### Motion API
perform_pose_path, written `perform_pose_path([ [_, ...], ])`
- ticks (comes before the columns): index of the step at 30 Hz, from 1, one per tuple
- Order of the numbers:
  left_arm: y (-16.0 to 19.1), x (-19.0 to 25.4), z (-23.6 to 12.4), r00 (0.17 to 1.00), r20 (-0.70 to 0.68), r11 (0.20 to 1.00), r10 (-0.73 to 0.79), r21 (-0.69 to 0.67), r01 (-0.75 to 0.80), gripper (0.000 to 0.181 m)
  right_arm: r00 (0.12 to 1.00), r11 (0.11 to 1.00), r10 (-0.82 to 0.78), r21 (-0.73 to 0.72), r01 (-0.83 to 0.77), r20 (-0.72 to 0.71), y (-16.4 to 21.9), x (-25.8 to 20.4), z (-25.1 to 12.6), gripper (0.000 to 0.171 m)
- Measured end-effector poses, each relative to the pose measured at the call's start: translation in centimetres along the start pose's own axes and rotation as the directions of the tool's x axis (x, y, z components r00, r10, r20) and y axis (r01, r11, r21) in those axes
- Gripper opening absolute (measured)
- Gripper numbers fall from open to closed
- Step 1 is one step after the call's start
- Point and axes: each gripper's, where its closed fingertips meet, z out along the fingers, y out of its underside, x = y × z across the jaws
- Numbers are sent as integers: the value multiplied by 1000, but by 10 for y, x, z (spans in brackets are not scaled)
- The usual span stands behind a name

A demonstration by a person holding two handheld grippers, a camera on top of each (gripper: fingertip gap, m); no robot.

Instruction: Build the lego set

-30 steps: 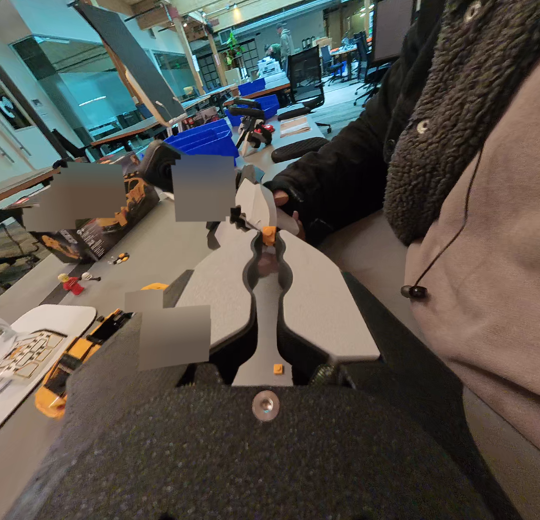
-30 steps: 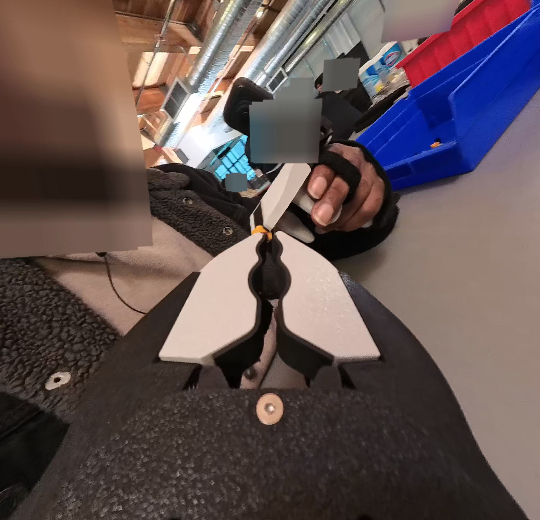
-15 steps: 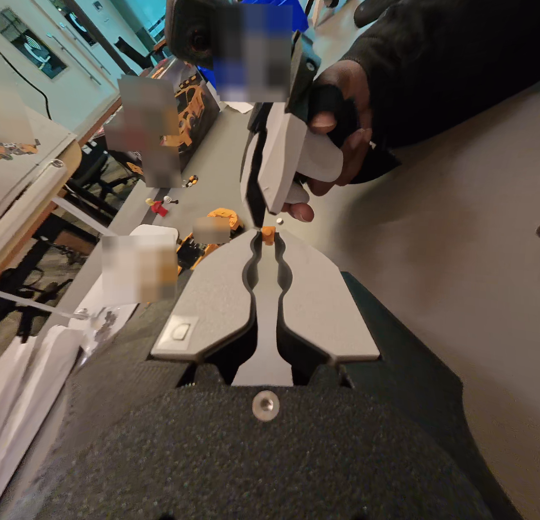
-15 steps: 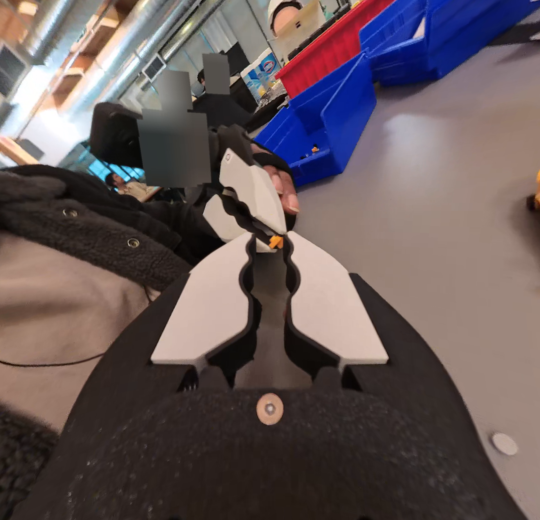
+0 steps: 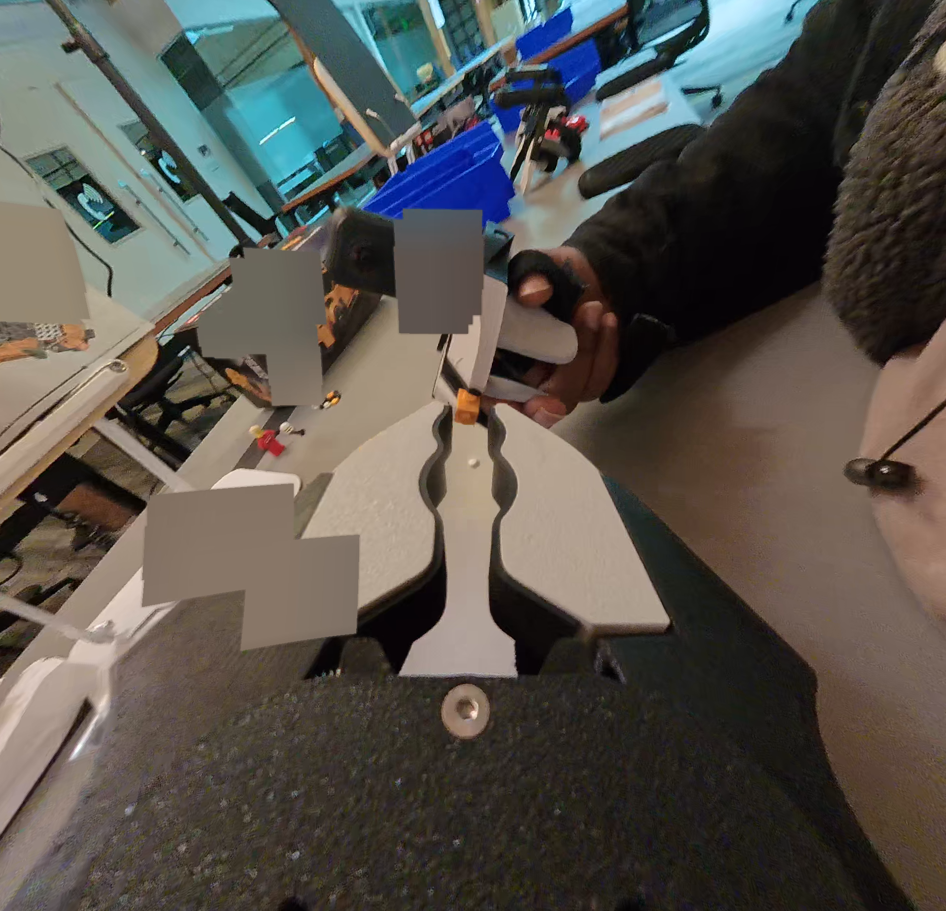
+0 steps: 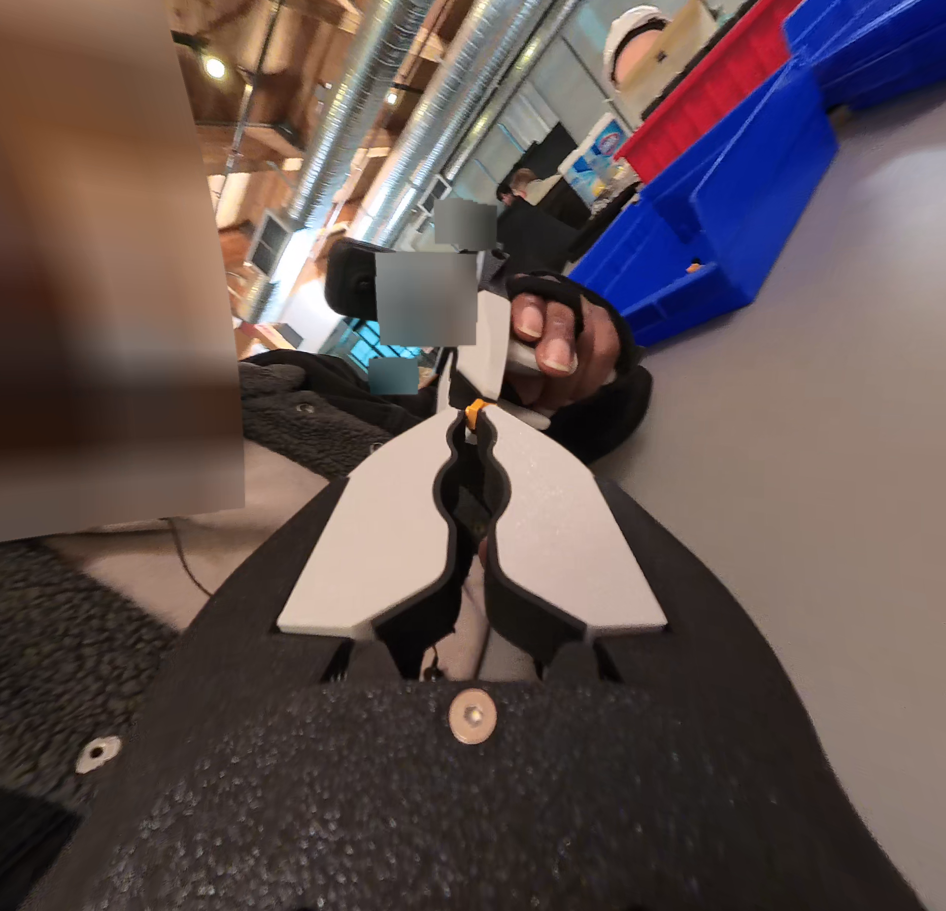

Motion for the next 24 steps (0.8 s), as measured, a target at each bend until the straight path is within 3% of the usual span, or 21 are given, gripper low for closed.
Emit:
perform_pose_path([
  [6,-6,2,-2,1000,-3,999,9,35,-9,8,993,998,61,10,-62,98,0,-10,3,4],
  [17,1,1,-2,1000,4,1000,20,4,-20,8,994,996,93,4,-94,65,1,-2,1,4],
  [24,-3,3,-3,998,0,997,64,29,-64,7,976,983,183,-21,-182,122,4,-6,1,4],
])
